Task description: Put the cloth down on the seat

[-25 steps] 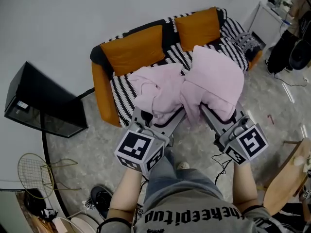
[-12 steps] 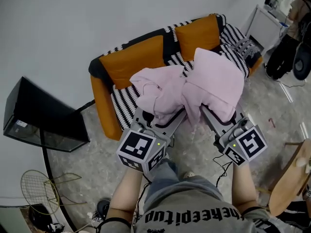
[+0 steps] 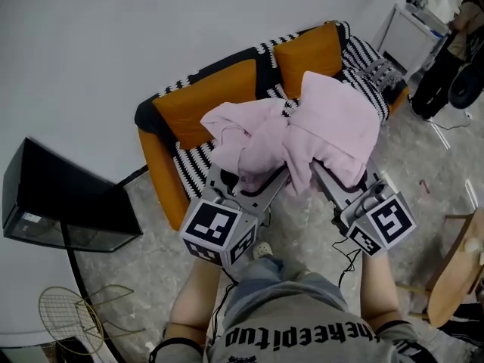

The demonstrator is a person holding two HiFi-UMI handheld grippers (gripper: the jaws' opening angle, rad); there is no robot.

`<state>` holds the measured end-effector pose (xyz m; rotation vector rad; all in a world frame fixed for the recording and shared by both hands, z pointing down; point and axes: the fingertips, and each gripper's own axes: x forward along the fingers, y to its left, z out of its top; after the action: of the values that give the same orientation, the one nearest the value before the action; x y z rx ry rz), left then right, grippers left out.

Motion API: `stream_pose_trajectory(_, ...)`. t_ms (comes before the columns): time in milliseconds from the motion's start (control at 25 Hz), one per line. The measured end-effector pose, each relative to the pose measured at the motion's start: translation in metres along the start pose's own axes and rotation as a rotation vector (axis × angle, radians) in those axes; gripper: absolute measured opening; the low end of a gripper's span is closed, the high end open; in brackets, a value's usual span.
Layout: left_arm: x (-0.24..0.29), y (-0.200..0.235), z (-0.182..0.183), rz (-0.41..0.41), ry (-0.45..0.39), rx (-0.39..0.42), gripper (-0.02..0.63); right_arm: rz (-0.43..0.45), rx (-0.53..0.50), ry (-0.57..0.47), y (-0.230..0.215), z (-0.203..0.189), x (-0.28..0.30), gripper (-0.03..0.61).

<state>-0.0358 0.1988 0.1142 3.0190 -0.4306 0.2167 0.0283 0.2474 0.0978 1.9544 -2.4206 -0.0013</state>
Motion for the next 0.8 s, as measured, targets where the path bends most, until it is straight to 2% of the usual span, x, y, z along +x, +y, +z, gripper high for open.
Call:
stream_pose_trajectory(400, -0.013, 0.048, -0.001, -0.017, -0.007, -0.016, 0.336, -0.018, -0.014, 0.021, 0.017, 0.001, 0.046, 0.155)
stream_pose_trajectory(800, 0.003, 0.070, 0.002, 0.005, -0.006, -0.026, 0.336, 0.005, -0.025, 0.023, 0.002, 0.002, 0.071, 0.155)
